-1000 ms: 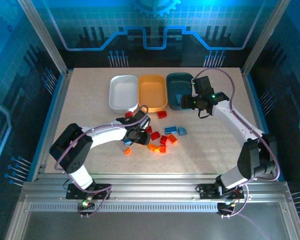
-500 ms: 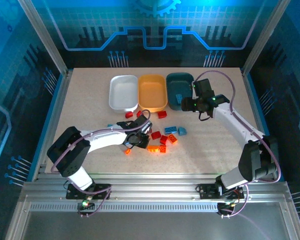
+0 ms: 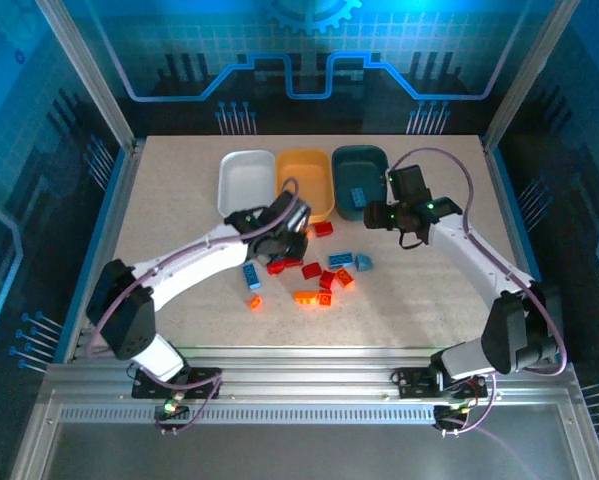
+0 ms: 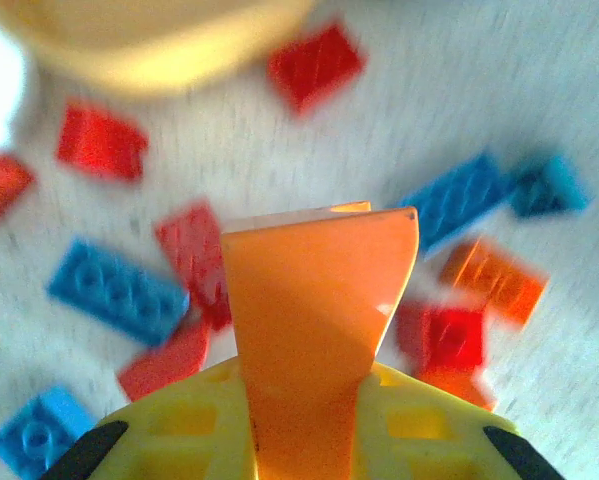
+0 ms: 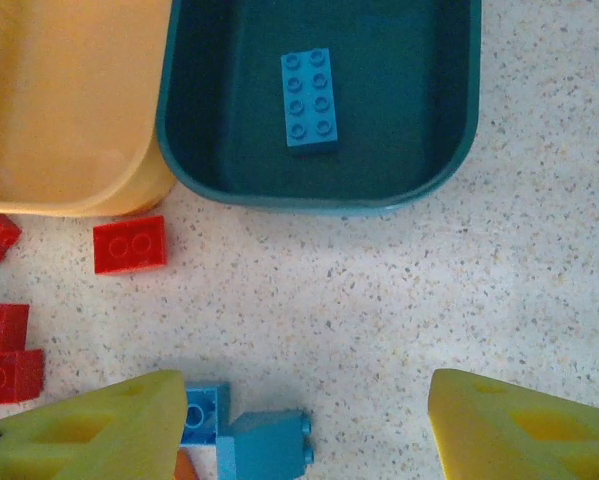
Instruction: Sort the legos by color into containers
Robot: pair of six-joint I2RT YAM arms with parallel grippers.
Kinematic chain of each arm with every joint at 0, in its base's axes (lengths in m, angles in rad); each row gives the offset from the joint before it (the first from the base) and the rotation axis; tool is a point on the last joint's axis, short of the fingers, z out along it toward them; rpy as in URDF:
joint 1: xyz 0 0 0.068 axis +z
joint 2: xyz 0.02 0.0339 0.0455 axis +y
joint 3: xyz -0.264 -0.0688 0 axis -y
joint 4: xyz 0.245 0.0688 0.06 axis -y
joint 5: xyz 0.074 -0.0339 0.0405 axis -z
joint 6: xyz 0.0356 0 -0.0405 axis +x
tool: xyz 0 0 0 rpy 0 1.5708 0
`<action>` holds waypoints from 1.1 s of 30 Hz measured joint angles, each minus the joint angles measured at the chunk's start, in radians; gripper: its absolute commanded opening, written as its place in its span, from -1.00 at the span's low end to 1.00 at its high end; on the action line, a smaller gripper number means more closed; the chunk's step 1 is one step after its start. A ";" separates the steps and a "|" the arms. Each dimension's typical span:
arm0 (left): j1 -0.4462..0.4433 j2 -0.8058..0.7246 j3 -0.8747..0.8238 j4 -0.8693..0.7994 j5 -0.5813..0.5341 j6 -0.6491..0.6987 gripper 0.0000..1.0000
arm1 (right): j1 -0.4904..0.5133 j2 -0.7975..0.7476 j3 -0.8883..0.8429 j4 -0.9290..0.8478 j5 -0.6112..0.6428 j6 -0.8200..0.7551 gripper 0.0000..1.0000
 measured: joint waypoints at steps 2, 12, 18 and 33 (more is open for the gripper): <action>0.033 0.079 0.130 -0.006 0.000 0.011 -0.67 | -0.001 -0.023 -0.028 0.003 -0.005 0.004 0.32; 0.183 0.538 0.640 -0.107 0.019 0.037 -0.59 | -0.006 -0.143 -0.160 0.007 -0.032 0.027 0.32; 0.204 0.702 0.834 -0.182 0.027 0.036 -0.38 | -0.006 -0.204 -0.186 0.002 -0.035 0.026 0.32; 0.191 0.499 0.557 -0.131 0.077 -0.015 0.40 | -0.033 -0.254 -0.188 -0.020 -0.025 0.022 0.35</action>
